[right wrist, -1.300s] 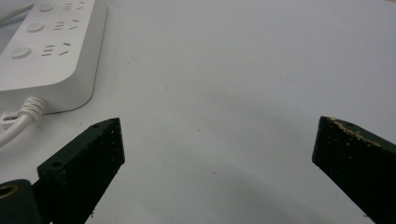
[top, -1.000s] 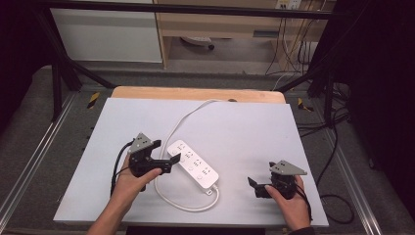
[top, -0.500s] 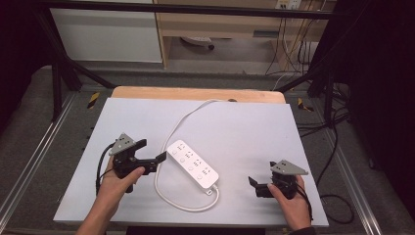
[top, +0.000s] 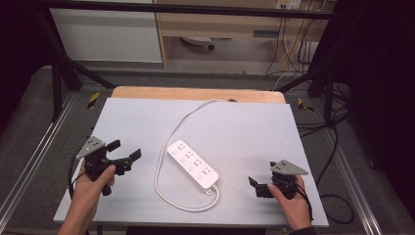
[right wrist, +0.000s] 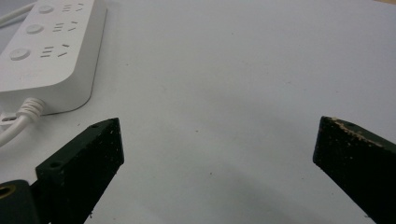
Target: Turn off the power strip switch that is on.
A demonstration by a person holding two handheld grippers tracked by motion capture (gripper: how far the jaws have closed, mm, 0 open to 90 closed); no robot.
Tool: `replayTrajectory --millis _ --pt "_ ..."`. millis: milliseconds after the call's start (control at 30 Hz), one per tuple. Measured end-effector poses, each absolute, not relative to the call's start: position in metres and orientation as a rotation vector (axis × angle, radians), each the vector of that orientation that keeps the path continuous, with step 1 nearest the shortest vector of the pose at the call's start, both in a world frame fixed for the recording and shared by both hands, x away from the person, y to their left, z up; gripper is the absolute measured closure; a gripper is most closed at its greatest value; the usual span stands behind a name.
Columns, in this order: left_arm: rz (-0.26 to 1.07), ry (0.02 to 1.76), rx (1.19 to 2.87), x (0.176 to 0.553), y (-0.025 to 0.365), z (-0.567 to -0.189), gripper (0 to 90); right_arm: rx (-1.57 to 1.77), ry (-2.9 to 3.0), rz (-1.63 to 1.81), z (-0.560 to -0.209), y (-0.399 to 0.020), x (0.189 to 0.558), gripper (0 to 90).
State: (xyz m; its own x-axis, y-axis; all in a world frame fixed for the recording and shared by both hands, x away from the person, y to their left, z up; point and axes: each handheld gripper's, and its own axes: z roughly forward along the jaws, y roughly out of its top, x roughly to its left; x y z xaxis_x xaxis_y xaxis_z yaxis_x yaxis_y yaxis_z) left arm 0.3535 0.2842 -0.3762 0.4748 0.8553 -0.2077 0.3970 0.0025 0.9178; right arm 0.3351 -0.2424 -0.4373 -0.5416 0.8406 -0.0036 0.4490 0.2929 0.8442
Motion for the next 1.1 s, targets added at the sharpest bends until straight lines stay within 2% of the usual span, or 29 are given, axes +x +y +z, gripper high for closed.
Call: replayTrajectory --millis 400,1100 --pt "0.526 1.161 1.573 0.342 0.316 -0.381 5.3 1.154 2.121 1.158 -0.438 -0.241 0.335 2.3" --pt "0.497 1.181 1.651 0.331 0.329 -0.398 5.2 1.153 2.125 1.149 -0.439 -0.240 0.336 2.3"
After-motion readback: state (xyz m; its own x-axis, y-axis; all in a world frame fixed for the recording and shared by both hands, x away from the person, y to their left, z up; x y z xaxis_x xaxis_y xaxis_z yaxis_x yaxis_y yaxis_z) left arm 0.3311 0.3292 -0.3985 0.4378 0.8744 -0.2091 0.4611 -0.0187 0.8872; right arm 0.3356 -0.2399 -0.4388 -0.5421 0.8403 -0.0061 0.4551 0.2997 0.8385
